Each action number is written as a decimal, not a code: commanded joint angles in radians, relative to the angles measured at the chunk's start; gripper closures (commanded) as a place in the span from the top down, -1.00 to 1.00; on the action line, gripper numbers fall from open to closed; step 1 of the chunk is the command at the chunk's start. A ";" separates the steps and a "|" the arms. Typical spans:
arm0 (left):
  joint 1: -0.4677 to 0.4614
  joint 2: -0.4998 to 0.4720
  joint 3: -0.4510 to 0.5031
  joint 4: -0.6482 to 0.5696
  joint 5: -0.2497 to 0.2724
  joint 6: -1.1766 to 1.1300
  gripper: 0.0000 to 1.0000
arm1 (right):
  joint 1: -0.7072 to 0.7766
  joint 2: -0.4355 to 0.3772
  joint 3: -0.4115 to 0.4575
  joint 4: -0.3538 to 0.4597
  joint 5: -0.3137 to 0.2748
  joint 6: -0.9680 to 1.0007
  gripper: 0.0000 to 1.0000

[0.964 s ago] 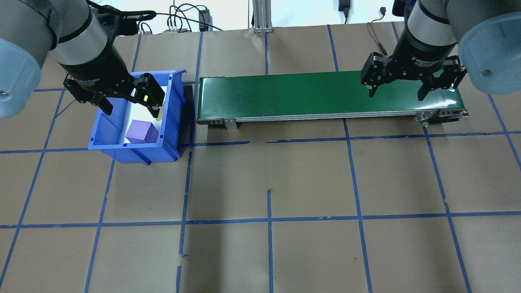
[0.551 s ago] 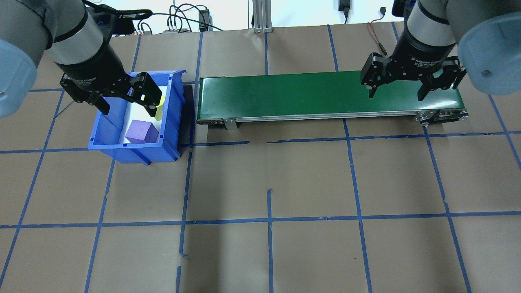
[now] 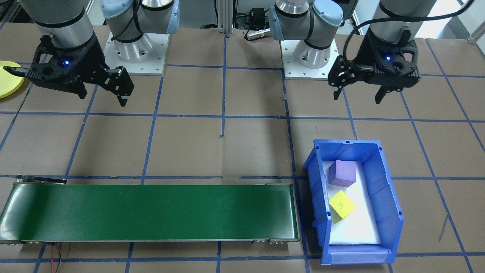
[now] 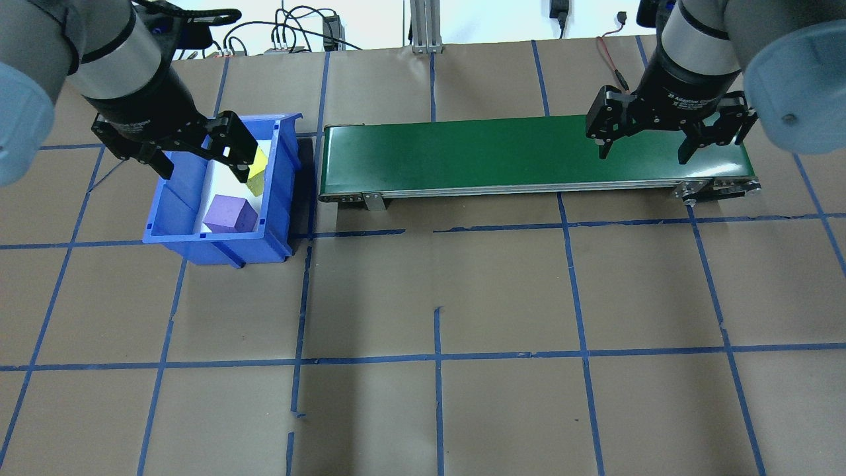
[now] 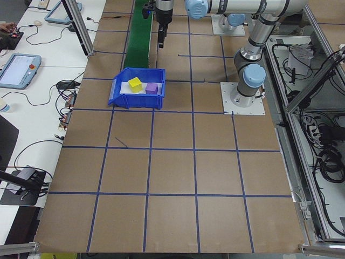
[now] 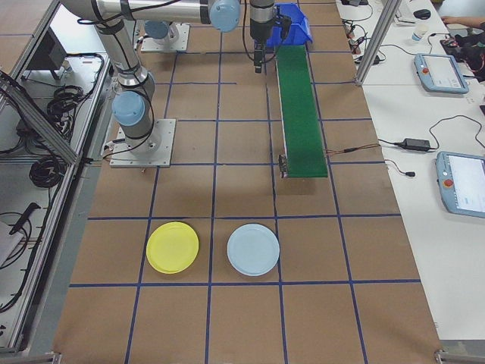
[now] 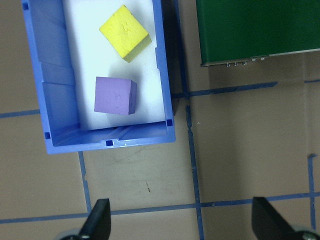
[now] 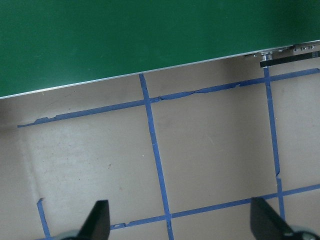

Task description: Move block left to right into plate

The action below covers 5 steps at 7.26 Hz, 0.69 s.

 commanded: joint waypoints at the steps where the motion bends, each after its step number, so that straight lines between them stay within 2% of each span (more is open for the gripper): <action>1: 0.088 -0.108 -0.015 0.077 -0.003 0.079 1.00 | -0.001 0.001 0.000 0.000 0.000 -0.001 1.00; 3: 0.086 -0.233 -0.015 0.180 -0.009 0.075 1.00 | -0.001 0.000 0.000 0.000 0.000 0.001 1.00; 5: 0.088 -0.294 -0.055 0.261 -0.008 0.079 1.00 | -0.001 0.002 0.000 0.000 0.000 -0.001 1.00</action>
